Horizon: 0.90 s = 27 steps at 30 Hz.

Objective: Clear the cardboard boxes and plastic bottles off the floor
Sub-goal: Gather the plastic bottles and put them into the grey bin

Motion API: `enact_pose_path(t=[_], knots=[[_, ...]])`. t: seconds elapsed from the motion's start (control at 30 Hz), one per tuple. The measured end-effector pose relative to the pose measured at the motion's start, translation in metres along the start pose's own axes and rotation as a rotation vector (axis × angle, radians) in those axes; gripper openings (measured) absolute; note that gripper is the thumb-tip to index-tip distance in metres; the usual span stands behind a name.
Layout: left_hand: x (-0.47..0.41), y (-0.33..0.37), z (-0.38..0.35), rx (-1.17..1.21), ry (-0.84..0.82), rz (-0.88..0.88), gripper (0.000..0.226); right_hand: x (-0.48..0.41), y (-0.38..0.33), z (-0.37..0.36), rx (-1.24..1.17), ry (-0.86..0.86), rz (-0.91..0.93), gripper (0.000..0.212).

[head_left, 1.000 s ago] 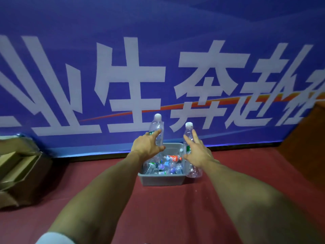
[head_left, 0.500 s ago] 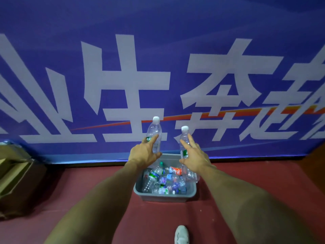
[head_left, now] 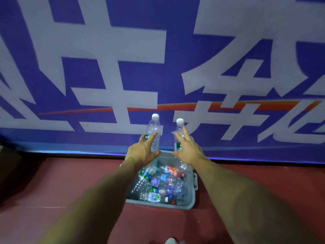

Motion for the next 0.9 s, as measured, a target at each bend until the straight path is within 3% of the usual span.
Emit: enact_pose_path(t=[0.2, 0.4, 0.63, 0.9], knots=[[-0.042, -0.050, -0.100, 0.041, -0.029, 0.015, 0.082, -0.050, 0.015, -0.103, 0.073, -0.057, 0.029, 0.091], [-0.045, -0.061, -0.114, 0.142, -0.178, 0.061, 0.099, -0.058, 0.015, -0.099, 0.146, -0.145, 0.002, 0.080], [0.012, -0.050, -0.028, 0.038, -0.189, 0.125, 0.090, -0.021, -0.010, 0.003, 0.274, -0.188, -0.022, 0.076], [0.041, -0.026, 0.108, 0.016, 0.018, 0.070, 0.074, 0.008, -0.072, 0.120, 0.252, -0.112, 0.038, 0.071]])
Point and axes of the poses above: each hand's wrist, its own x-axis away from the middle knuckle, its own z-axis out of the back of the hand, y = z × x, the point moved 4 cm from there along -x, towards the middle knuckle, and after that the axes turned 13 degrees about x, right-handed, at the moved point
